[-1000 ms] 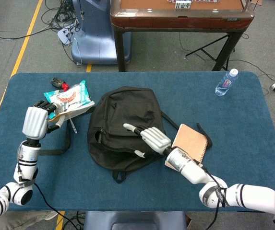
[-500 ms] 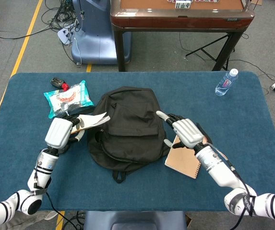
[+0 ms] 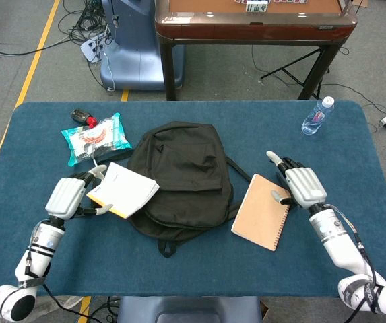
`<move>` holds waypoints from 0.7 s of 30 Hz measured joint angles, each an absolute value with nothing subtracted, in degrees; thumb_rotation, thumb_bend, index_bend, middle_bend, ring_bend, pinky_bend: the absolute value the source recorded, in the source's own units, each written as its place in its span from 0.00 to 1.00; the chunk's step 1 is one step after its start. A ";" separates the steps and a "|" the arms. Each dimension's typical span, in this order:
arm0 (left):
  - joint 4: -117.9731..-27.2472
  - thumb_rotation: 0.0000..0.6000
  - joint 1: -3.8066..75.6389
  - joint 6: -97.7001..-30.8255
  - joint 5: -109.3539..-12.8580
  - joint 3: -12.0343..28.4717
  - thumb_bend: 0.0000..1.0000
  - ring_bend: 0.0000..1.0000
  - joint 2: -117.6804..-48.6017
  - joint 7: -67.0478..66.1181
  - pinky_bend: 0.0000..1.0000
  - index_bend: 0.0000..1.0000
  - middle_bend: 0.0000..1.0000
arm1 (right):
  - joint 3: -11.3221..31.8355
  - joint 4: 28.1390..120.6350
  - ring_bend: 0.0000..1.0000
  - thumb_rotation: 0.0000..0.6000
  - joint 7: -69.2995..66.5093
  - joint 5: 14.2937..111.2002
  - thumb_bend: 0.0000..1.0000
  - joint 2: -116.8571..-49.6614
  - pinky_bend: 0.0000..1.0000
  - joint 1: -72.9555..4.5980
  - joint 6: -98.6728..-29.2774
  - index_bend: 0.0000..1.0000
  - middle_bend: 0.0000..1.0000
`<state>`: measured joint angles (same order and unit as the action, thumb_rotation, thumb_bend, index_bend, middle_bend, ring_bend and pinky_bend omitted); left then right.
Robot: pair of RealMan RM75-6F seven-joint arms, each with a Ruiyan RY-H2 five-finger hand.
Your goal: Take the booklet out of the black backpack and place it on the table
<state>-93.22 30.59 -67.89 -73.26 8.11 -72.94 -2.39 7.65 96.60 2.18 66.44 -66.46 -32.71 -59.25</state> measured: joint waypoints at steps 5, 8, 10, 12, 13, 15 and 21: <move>-93.70 0.49 28.27 -68.65 -72.01 7.86 0.15 0.29 -70.60 0.01 0.27 0.16 0.28 | 6.61 96.06 0.13 1.00 1.46 66.98 0.29 -65.57 0.20 -30.38 -60.75 0.03 0.20; -93.65 0.71 26.87 -69.39 -71.06 7.80 0.15 0.29 -69.60 0.12 0.27 0.18 0.28 | 5.91 95.83 0.13 1.00 1.10 68.09 0.29 -65.12 0.20 -28.85 -62.25 0.06 0.21; -93.37 0.97 25.93 -70.94 -70.01 8.00 0.15 0.29 -69.43 -0.61 0.27 0.19 0.28 | 5.41 95.58 0.14 1.00 0.85 69.01 0.30 -64.93 0.20 -27.63 -63.70 0.09 0.23; -92.96 1.00 24.78 -72.59 -68.86 8.17 0.15 0.29 -69.34 -1.61 0.27 0.20 0.28 | 4.95 95.27 0.15 1.00 0.44 69.92 0.32 -64.78 0.20 -26.23 -65.48 0.12 0.25; -92.62 1.00 24.01 -73.62 -68.06 8.22 0.15 0.29 -69.25 -2.53 0.27 0.20 0.28 | 4.75 95.13 0.16 1.00 0.25 70.31 0.33 -64.72 0.20 -25.54 -66.36 0.15 0.26; -92.12 1.00 22.75 -74.88 -66.85 8.19 0.15 0.29 -69.04 -4.10 0.27 0.21 0.28 | 4.28 94.76 0.18 1.00 -0.14 71.24 0.35 -64.60 0.20 -23.82 -68.66 0.19 0.28; -91.59 1.00 18.31 -77.51 -64.91 6.88 0.15 0.29 -67.90 -6.38 0.27 0.23 0.28 | 2.64 93.52 0.23 1.00 -0.11 73.82 0.37 -64.90 0.22 -18.00 -76.48 0.27 0.32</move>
